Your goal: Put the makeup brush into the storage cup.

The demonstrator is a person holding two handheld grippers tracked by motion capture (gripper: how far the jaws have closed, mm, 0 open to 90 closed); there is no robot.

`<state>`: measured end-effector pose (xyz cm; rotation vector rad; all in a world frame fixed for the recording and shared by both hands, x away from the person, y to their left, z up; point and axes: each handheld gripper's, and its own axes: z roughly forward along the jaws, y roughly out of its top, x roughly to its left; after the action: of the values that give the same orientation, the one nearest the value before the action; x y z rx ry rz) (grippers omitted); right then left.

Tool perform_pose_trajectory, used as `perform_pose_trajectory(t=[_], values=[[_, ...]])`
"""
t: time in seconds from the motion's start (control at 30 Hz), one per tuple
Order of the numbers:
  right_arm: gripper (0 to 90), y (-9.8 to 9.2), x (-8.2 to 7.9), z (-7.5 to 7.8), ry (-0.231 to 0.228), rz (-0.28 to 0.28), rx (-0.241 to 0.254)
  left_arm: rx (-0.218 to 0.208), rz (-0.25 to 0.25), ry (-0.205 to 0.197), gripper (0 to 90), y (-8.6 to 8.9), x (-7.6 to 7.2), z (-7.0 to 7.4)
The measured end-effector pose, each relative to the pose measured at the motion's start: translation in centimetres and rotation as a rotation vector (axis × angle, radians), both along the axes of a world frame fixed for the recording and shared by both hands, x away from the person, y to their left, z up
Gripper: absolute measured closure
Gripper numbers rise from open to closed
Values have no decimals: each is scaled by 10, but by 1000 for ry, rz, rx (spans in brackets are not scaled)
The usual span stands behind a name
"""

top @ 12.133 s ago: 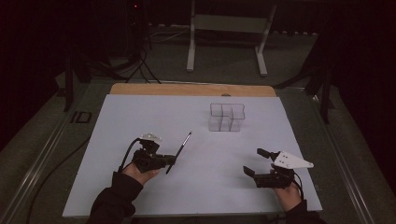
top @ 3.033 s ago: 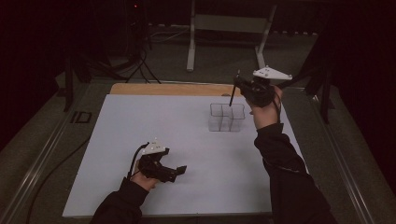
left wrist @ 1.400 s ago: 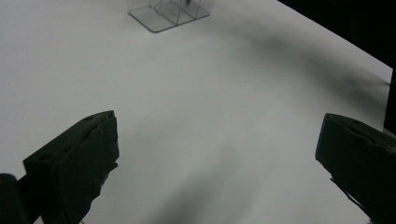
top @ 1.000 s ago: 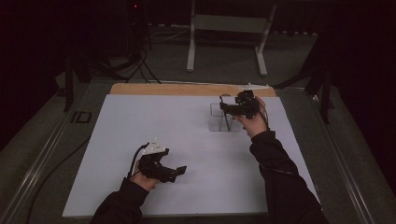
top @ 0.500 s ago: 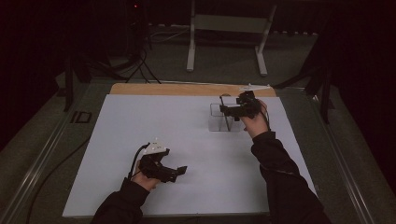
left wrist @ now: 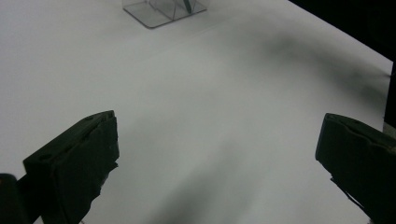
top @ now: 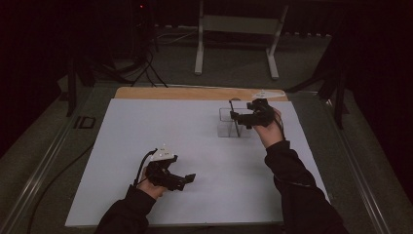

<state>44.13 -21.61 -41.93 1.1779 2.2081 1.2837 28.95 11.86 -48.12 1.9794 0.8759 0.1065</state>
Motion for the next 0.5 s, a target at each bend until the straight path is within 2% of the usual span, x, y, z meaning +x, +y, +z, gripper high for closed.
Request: perform_pose_trajectory(t=[0.1,0.17,0.3,0.37,0.5], values=[[158,-2,-2,1,-10,39,7,-2,-7,1,8,2,1,3],[165,-3,-5,2,-14,37,35,-4,-8,0,8,3,1,5],[163,-6,-10,2,3,50,52,-13,-2,-11,8,7,2,8],[166,-6,-15,0,0,62,36,-46,-30,-24,8,11,3,10],[170,-9,-22,-3,9,82,46,-49,-59,-24,8,18,4,14]])
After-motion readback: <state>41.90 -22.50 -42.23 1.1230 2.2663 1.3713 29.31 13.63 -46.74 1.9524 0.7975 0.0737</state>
